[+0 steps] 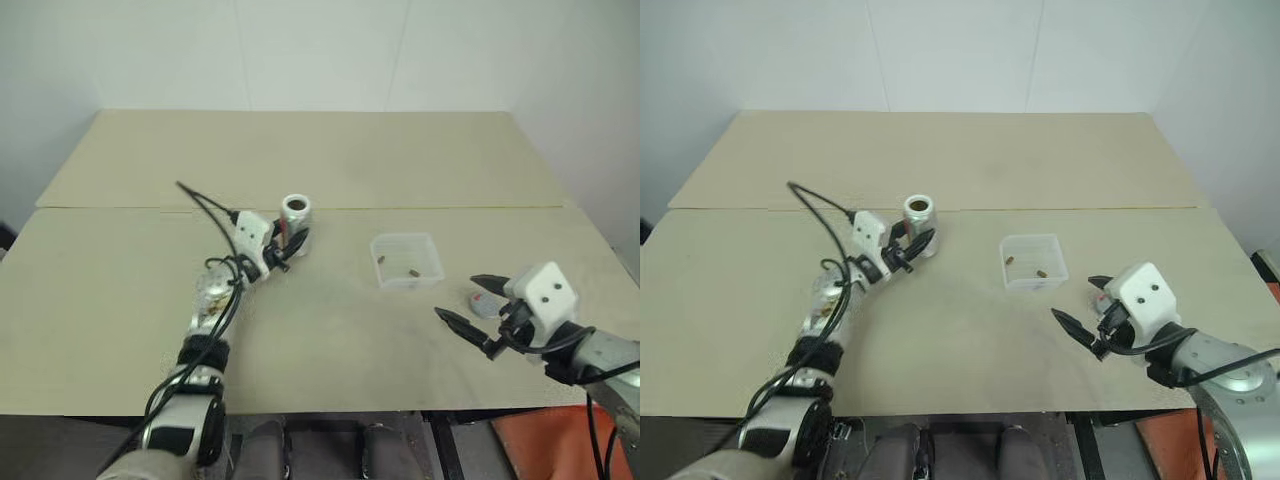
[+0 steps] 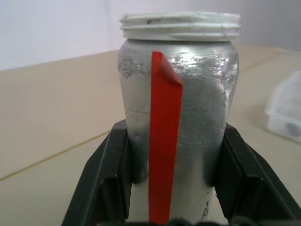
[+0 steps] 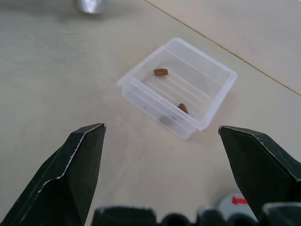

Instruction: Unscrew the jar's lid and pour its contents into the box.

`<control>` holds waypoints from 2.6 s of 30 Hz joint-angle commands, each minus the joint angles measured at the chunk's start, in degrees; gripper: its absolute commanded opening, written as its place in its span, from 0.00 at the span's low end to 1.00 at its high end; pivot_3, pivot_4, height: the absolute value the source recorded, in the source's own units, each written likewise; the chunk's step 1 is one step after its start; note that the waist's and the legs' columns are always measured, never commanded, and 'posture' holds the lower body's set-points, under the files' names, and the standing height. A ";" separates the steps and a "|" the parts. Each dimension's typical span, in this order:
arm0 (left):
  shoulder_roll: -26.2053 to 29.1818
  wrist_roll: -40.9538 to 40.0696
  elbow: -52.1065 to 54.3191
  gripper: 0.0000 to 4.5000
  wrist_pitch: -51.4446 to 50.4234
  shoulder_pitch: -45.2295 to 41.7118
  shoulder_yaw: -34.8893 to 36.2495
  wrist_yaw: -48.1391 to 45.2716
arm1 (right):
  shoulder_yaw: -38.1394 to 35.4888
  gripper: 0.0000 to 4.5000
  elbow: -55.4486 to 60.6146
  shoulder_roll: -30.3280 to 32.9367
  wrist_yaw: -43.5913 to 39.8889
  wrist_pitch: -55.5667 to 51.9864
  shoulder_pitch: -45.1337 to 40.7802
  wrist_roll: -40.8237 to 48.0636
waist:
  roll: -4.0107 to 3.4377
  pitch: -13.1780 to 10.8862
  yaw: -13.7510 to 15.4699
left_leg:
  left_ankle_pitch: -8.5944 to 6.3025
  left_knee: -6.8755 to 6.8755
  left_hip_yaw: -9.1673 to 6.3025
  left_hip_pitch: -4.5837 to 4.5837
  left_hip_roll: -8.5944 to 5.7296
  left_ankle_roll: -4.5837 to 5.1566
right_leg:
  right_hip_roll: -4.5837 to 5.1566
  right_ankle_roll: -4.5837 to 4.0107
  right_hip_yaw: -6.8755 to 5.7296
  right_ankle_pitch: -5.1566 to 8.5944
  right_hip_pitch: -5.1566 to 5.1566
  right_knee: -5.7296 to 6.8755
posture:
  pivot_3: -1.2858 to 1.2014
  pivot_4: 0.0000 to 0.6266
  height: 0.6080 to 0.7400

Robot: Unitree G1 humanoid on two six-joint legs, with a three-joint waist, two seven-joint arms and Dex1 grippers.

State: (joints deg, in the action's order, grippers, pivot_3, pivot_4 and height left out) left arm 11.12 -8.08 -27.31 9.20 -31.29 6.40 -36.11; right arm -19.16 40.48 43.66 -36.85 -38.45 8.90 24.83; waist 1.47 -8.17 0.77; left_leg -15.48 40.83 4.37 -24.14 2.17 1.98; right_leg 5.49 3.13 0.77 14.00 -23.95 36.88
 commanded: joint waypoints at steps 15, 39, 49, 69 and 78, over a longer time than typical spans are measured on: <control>1.01 -1.16 13.08 0.43 -6.56 11.58 -1.20 7.59 | 1.89 0.99 -2.88 1.25 -2.80 4.65 -2.44 -2.68 | -0.08 0.22 0.01 | -0.11 -0.15 -0.01 0.87 0.01 0.16 | 0.00 -0.01 -0.04 0.01 0.96 -0.69 | 0.52 0.24 1.00; 12.46 -9.76 23.67 0.99 -15.58 23.62 1.25 -3.49 | 3.28 1.00 -5.08 1.66 -5.72 5.48 -4.09 -3.11 | -0.10 0.25 -0.34 | -0.14 -0.31 0.02 0.94 0.06 0.17 | 0.00 -0.04 0.01 0.03 0.92 -0.73 | 0.52 0.24 1.00; 34.37 -24.77 39.63 0.99 -26.92 37.58 14.47 -22.53 | -4.62 1.00 -7.71 5.56 -13.33 11.67 0.60 -2.98 | -0.10 0.24 -0.07 | -0.14 -0.58 0.16 1.00 0.13 0.16 | 0.06 -0.13 0.01 0.07 0.84 -0.78 | 0.52 0.24 1.00; 38.99 -33.09 54.79 0.99 -33.09 45.83 22.81 -29.14 | -14.92 1.00 -20.64 16.19 -31.47 15.66 1.09 2.97 | -0.11 0.18 -0.75 | -0.17 -1.11 0.57 1.94 0.46 -0.09 | -0.23 -0.53 0.19 0.28 1.48 -0.92 | 0.52 0.24 1.00; 39.25 -31.47 53.34 0.99 -34.72 42.75 18.43 -26.64 | -6.98 1.00 -19.83 14.00 -31.28 15.94 -3.36 4.67 | -0.12 0.18 -0.27 | -0.17 -1.09 0.57 1.95 0.46 -0.09 | -0.23 -0.54 0.19 0.28 1.50 -0.91 | 0.52 0.24 1.00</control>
State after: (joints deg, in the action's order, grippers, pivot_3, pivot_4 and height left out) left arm 49.71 -37.84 25.14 -24.49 11.71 23.82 -62.45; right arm -26.24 19.20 57.70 -68.40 -22.91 6.51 28.31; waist 1.35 -7.99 0.50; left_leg -15.65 39.73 4.94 -22.22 2.63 1.89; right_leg 5.26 2.60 0.96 14.28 -22.50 35.97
